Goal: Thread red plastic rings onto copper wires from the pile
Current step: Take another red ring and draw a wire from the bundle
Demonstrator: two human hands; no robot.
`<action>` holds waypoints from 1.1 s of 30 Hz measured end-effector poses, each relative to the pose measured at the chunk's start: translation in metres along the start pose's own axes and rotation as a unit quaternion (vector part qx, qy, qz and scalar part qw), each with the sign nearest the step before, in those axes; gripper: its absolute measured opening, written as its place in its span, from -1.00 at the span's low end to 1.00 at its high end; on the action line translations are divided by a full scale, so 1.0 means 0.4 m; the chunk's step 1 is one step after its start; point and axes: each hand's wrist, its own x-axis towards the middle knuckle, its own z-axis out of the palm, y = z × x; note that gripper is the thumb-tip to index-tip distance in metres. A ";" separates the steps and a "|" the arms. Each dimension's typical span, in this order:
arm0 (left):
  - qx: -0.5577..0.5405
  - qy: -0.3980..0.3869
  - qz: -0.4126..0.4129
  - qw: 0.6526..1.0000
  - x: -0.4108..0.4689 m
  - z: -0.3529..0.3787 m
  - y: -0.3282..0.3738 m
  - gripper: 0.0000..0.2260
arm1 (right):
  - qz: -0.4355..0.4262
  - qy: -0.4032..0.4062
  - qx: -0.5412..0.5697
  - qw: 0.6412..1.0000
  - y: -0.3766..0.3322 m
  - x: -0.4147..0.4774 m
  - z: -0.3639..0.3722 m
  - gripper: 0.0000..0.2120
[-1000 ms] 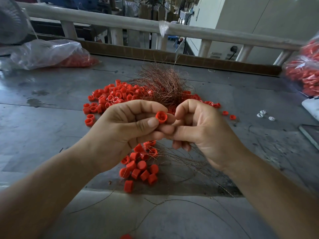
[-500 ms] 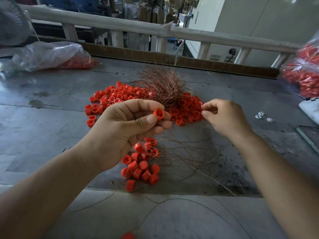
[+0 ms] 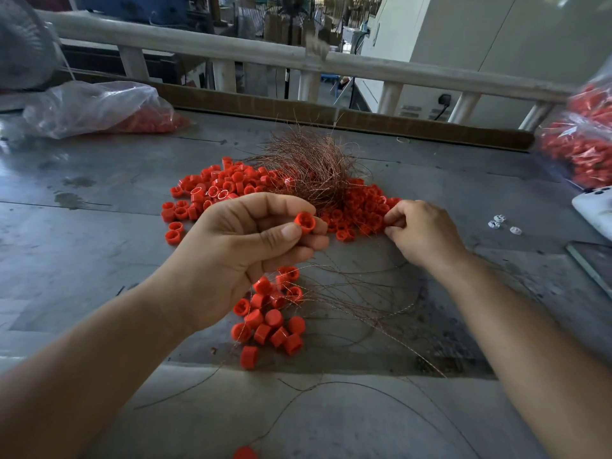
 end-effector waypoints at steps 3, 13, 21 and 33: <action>0.001 -0.001 -0.001 1.000 0.000 -0.002 0.000 -0.80 | -0.004 -0.005 -0.003 1.000 -0.004 -0.003 -0.002 -0.90; 0.008 -0.006 0.004 1.000 0.001 -0.002 0.000 -0.80 | 0.008 0.026 0.099 0.995 0.003 0.000 -0.024 -0.93; 0.036 0.011 -0.002 0.999 0.000 0.001 -0.002 -0.81 | -0.044 0.020 0.293 0.955 -0.054 -0.038 -0.061 -0.74; 0.090 0.052 -0.007 0.995 0.004 0.003 -0.010 -0.78 | -0.118 -0.098 0.472 0.868 -0.150 -0.127 -0.087 -0.80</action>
